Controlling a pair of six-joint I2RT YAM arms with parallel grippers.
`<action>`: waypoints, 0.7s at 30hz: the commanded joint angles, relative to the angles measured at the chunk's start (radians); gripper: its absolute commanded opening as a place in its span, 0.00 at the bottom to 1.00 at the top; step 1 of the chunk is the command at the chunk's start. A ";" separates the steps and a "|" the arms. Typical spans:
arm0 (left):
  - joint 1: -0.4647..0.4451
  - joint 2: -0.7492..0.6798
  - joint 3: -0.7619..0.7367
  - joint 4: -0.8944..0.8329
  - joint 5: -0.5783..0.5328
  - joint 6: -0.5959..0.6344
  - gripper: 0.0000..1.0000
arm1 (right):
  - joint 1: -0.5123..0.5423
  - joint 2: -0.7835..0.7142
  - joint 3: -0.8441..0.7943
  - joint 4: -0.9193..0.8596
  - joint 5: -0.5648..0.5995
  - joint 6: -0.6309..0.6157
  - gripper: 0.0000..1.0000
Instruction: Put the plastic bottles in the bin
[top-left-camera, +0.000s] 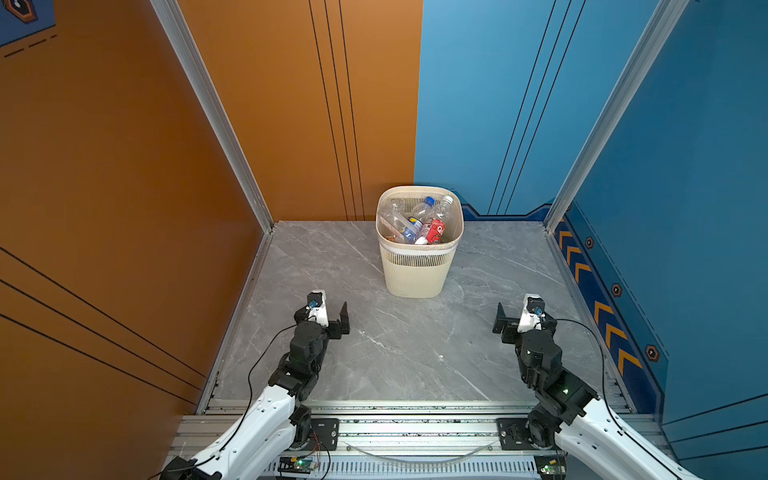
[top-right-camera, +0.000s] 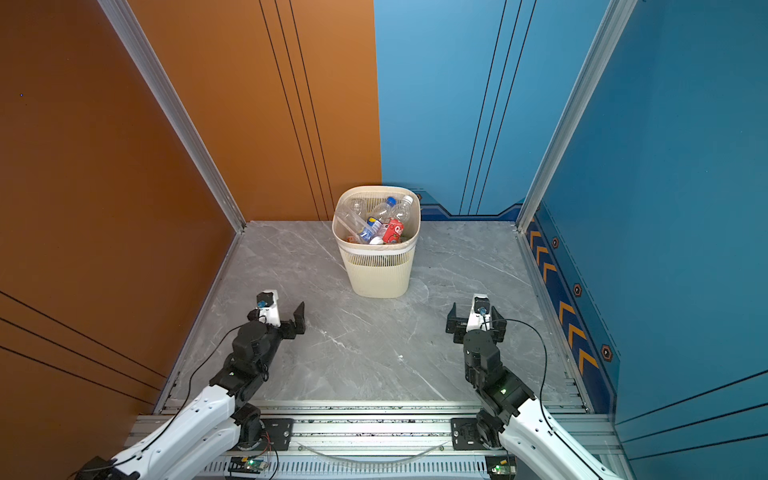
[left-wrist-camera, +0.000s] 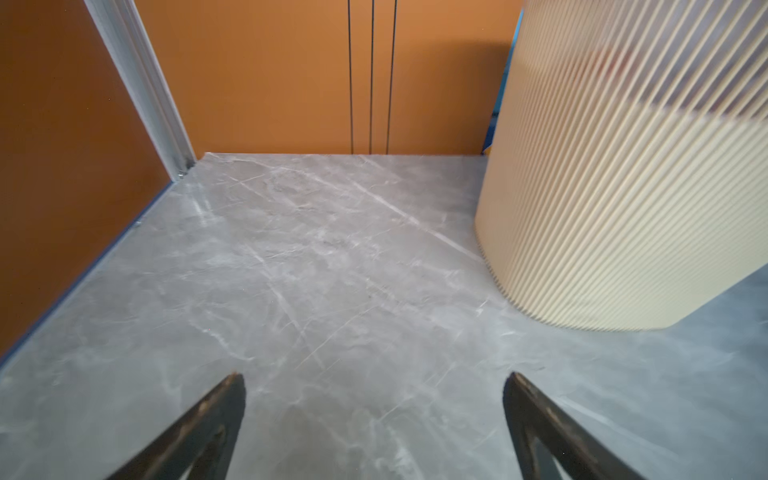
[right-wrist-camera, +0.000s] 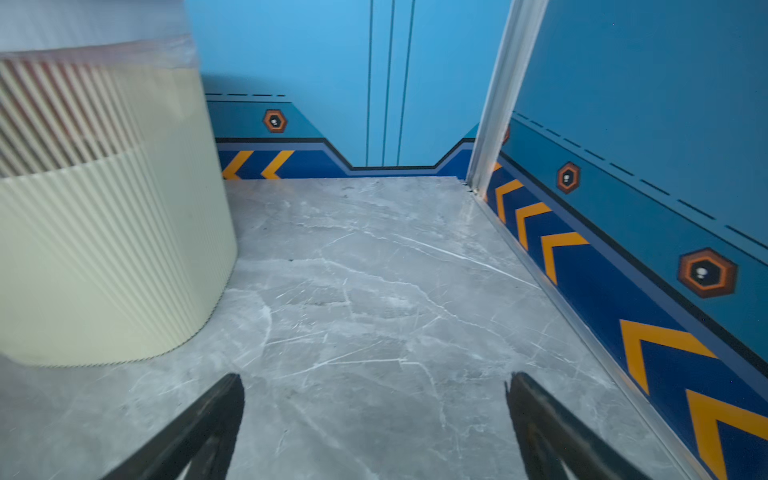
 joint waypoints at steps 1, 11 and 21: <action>0.047 0.042 -0.027 0.232 -0.147 0.163 0.98 | -0.097 0.094 -0.050 0.248 -0.001 -0.056 0.99; 0.382 0.621 0.049 0.610 0.186 -0.017 0.98 | -0.410 0.793 -0.073 0.959 -0.385 -0.132 1.00; 0.326 0.793 0.227 0.442 0.178 0.050 0.98 | -0.462 0.995 0.080 0.862 -0.464 -0.108 1.00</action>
